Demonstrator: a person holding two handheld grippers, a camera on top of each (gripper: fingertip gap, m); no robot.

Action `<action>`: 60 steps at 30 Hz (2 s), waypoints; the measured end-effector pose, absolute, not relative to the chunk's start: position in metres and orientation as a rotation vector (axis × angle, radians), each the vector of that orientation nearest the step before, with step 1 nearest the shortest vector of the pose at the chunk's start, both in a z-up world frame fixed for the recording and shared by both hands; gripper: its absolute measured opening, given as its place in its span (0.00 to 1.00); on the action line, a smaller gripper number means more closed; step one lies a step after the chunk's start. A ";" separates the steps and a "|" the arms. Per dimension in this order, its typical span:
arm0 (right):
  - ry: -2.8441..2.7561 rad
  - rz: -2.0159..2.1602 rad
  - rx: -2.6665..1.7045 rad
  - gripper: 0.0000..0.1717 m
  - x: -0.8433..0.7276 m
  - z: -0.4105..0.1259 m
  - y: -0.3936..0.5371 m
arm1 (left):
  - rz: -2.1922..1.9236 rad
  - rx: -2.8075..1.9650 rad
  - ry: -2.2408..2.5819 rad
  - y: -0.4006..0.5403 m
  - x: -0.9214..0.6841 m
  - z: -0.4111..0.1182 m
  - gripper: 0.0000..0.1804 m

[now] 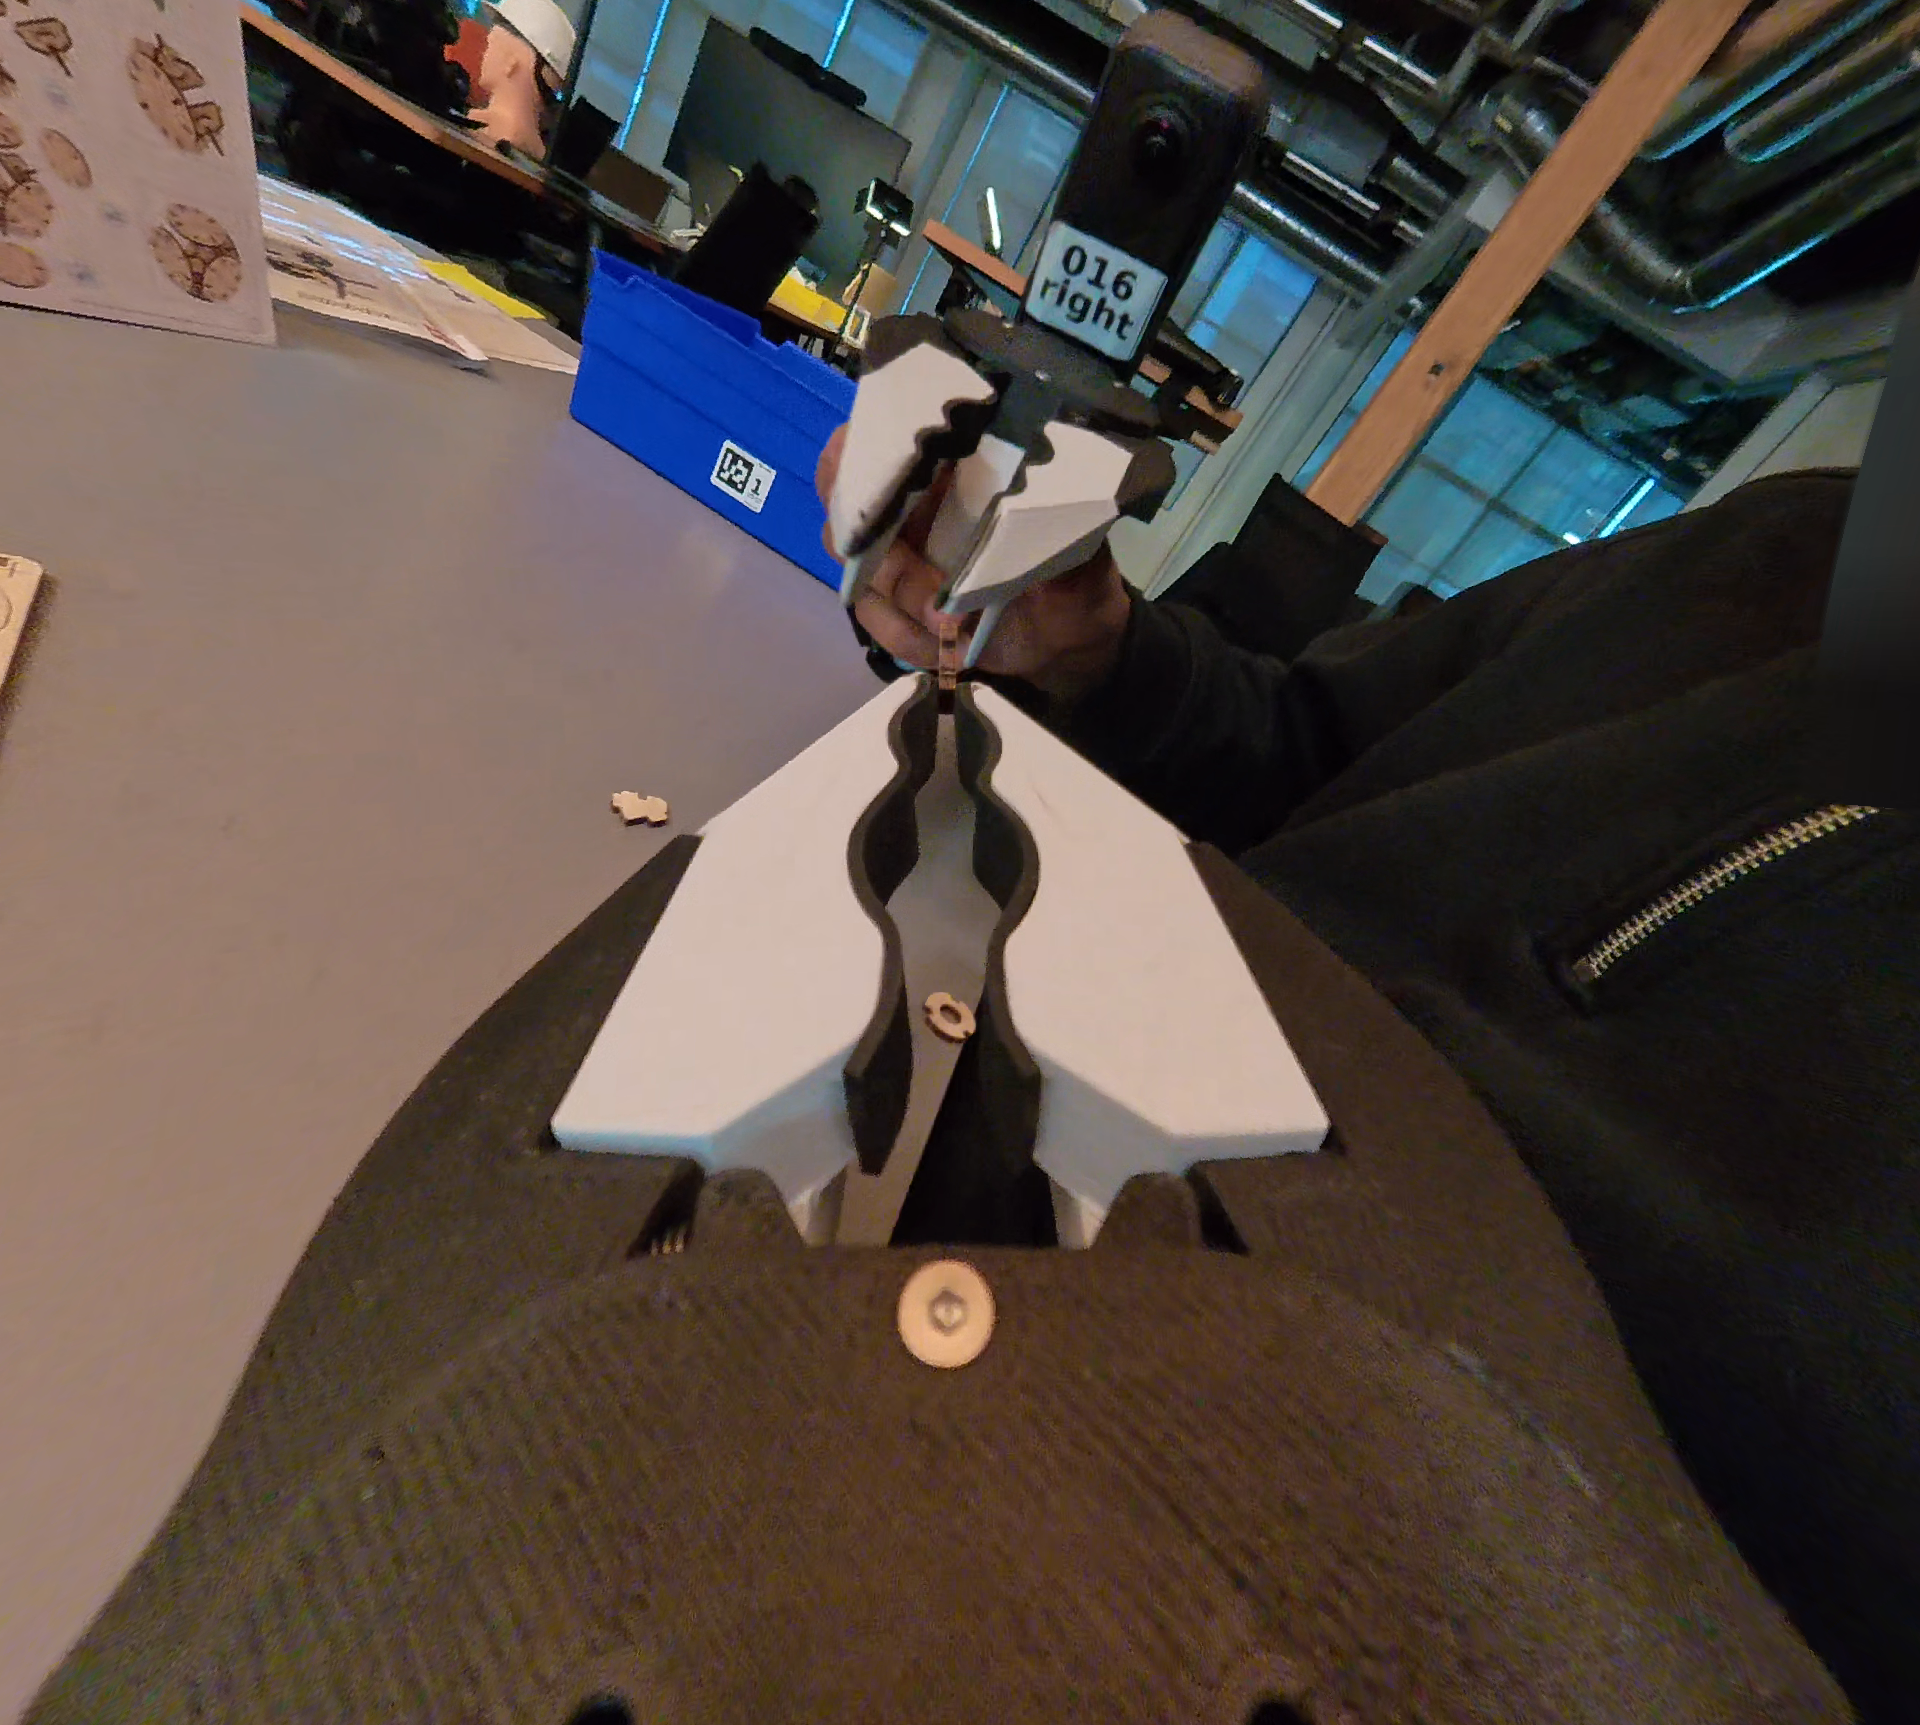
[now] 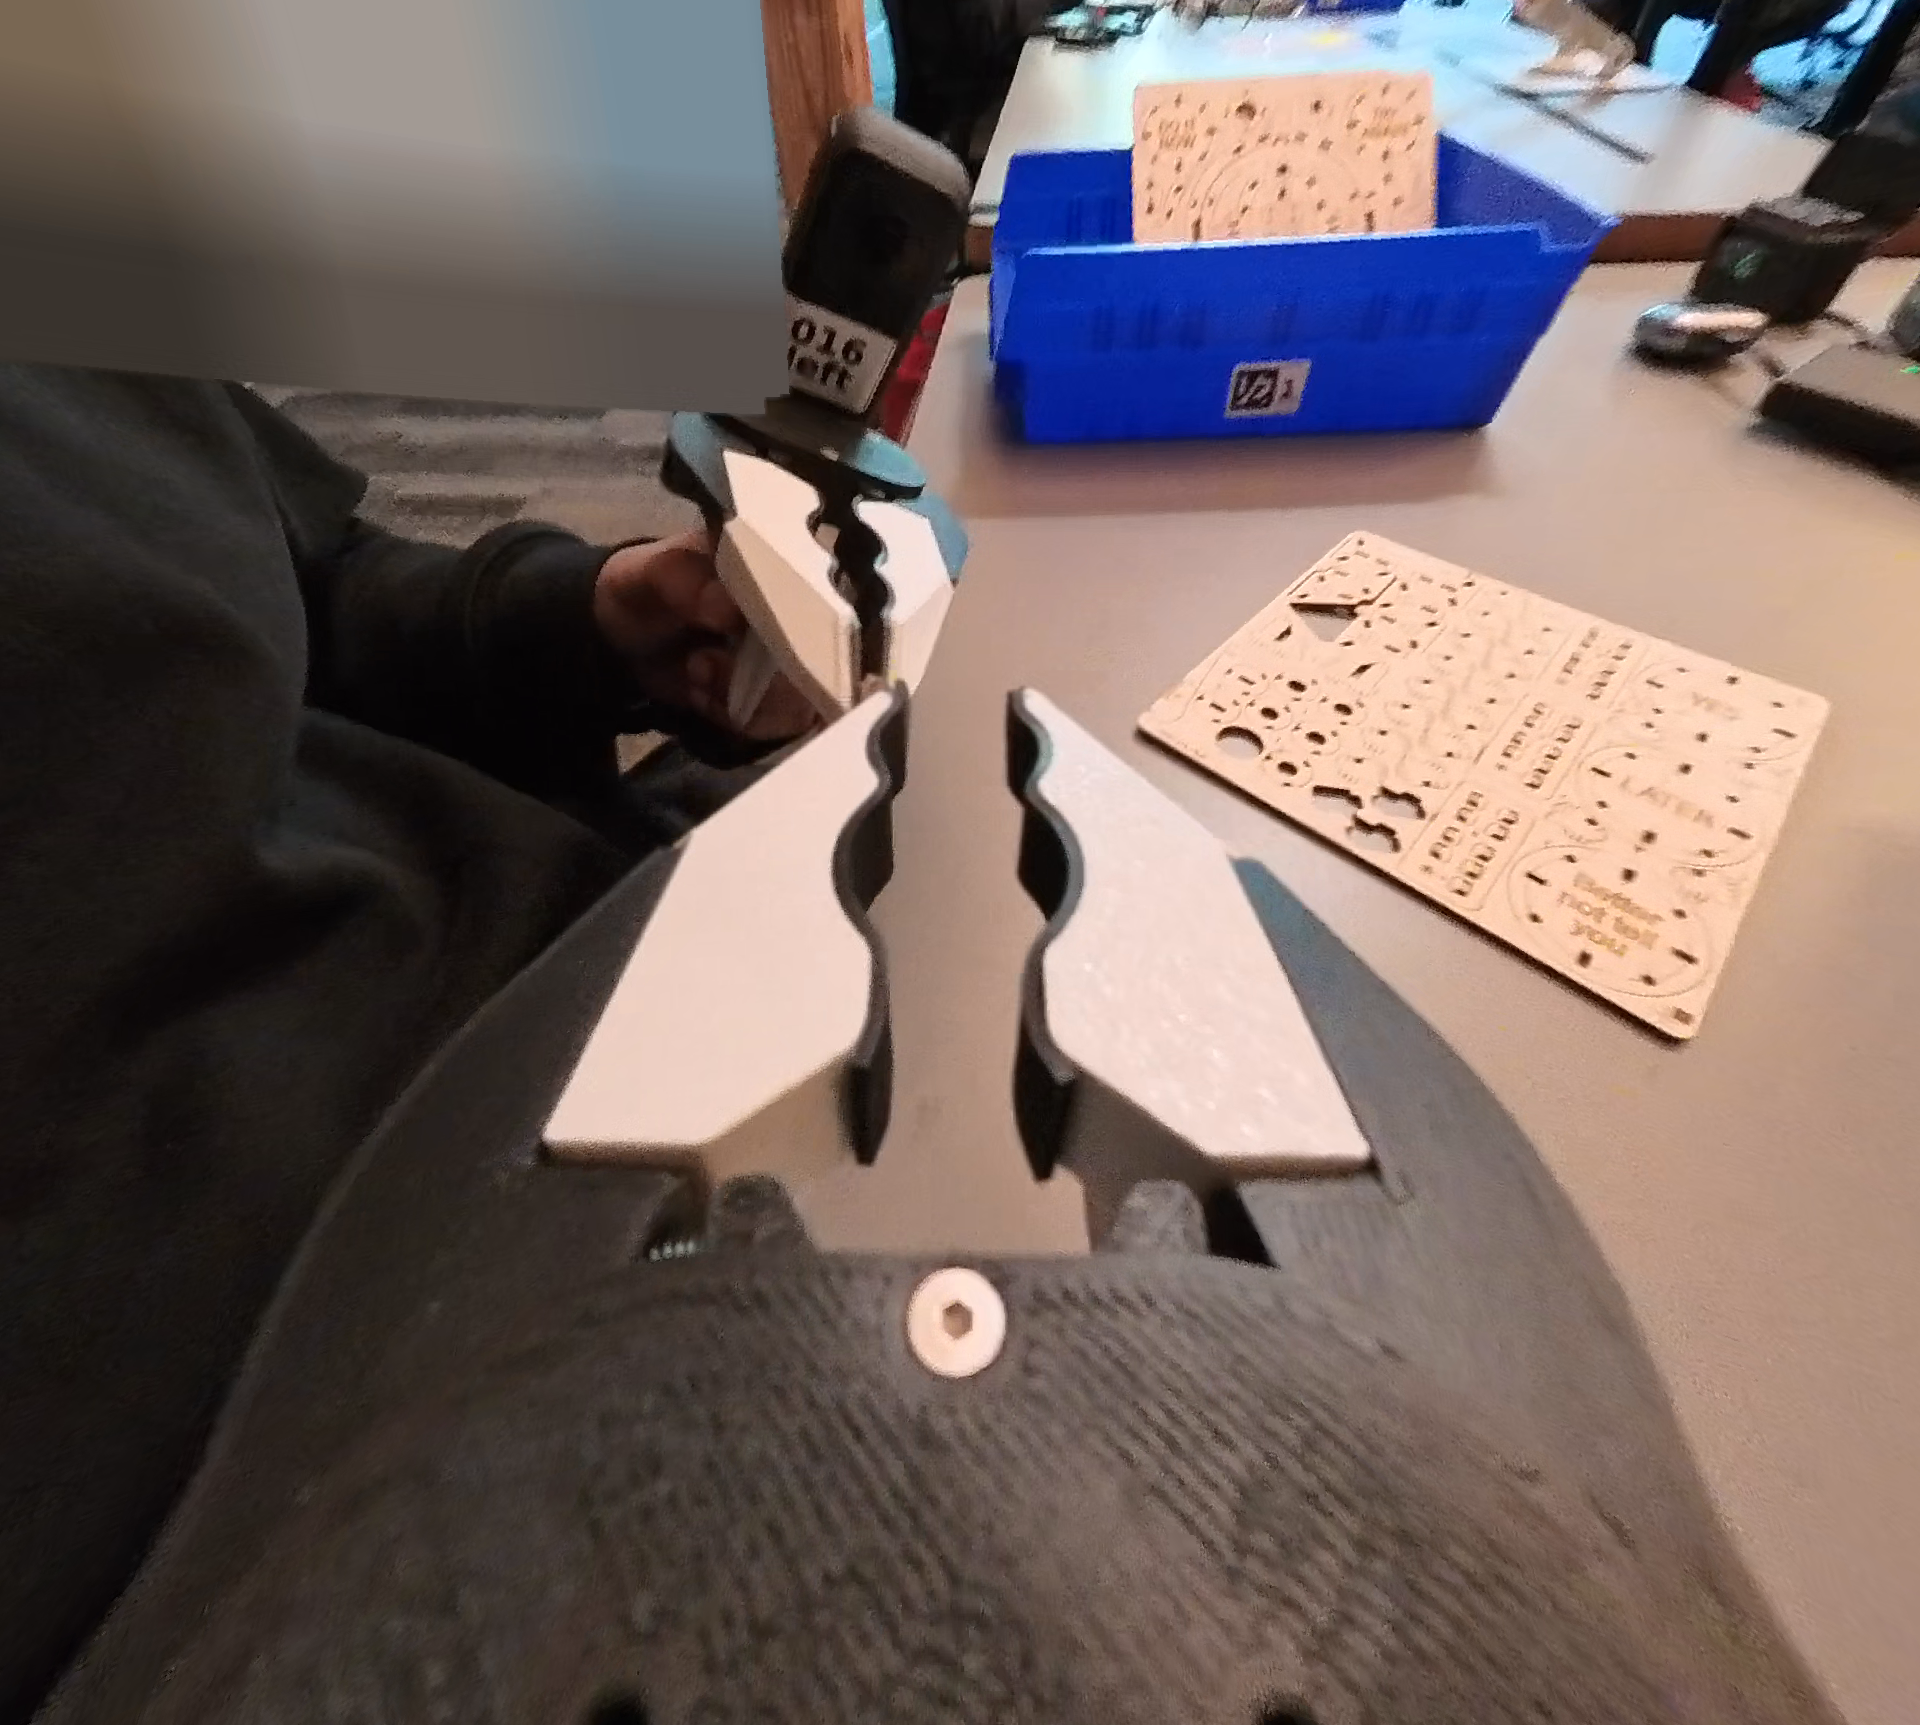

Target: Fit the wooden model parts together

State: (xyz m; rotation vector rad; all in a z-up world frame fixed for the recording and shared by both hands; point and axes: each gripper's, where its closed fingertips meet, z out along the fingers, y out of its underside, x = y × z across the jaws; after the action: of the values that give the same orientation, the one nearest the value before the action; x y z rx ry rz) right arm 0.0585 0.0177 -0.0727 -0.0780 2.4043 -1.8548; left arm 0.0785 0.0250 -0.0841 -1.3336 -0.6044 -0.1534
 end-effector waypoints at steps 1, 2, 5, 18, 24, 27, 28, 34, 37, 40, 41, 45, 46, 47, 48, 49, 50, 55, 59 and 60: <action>2.404 -1.818 -0.090 0.08 0.062 -0.074 0.018 | -0.148 -1.338 -0.604 0.025 0.078 -0.084 0.01; 2.394 -1.780 -0.092 0.08 0.065 -0.075 0.018 | -0.147 -1.340 -0.604 0.025 0.078 -0.085 0.01; 2.337 -1.665 -0.072 0.11 0.075 -0.077 0.018 | -0.152 -1.339 -0.602 0.024 0.079 -0.085 0.01; 2.323 -1.438 -0.128 0.00 0.085 -0.092 0.023 | -0.118 -1.451 -0.571 0.035 0.086 -0.094 0.01; 2.596 -1.287 -0.267 0.00 0.079 -0.109 0.034 | -0.119 -1.700 -0.692 0.038 0.085 -0.132 0.05; 2.771 -1.081 -0.421 0.00 0.081 -0.130 0.045 | -0.049 -1.895 -0.752 0.038 0.085 -0.166 0.06; 2.814 -0.999 -0.472 0.00 0.082 -0.138 0.049 | -0.047 -1.924 -0.748 0.041 0.087 -0.171 0.07; 2.936 -0.584 -0.710 0.00 0.085 -0.173 0.065 | 0.028 -2.028 -0.734 0.048 0.087 -0.187 0.08; 2.939 -0.481 -0.803 0.00 0.086 -0.181 0.066 | 0.042 -2.035 -0.734 0.048 0.087 -0.188 0.07; 2.924 -0.413 -0.878 0.00 0.089 -0.186 0.065 | 0.041 -2.028 -0.738 0.047 0.086 -0.188 0.05; 2.922 -0.398 -0.900 0.00 0.089 -0.186 0.065 | 0.041 -2.026 -0.738 0.047 0.086 -0.188 0.05; 2.907 -0.368 -0.941 0.00 0.091 -0.186 0.062 | 0.050 -2.025 -0.737 0.046 0.085 -0.188 0.04; 2.902 -0.355 -0.939 0.00 0.092 -0.187 0.062 | 0.052 -2.026 -0.737 0.046 0.085 -0.188 0.04; 2.900 -0.341 -0.935 0.00 0.092 -0.188 0.062 | 0.054 -2.027 -0.737 0.046 0.085 -0.188 0.04; 2.898 -0.340 -0.928 0.00 0.092 -0.188 0.061 | 0.055 -2.028 -0.738 0.046 0.085 -0.188 0.04; 2.899 -0.330 -0.922 0.00 0.091 -0.188 0.062 | 0.055 -2.028 -0.739 0.046 0.085 -0.188 0.03; 2.902 -0.328 -0.910 0.00 0.091 -0.188 0.061 | 0.054 -2.028 -0.739 0.046 0.085 -0.188 0.03; 2.901 -0.300 -0.779 0.00 0.091 -0.188 0.061 | 0.049 -2.019 -0.747 0.046 0.085 -0.188 0.03; 2.908 -0.268 -0.741 0.00 0.090 -0.188 0.062 | 0.055 -2.014 -0.749 0.045 0.084 -0.187 0.01; 2.912 -0.258 -0.735 0.00 0.090 -0.188 0.063 | 0.066 -2.017 -0.744 0.045 0.083 -0.188 0.00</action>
State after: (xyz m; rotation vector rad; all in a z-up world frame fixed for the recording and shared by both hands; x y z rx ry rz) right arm 0.0896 0.0626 -0.1881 -0.7355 2.9120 -0.2581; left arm 0.0835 0.0451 -0.1876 -2.0172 -0.7439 0.0658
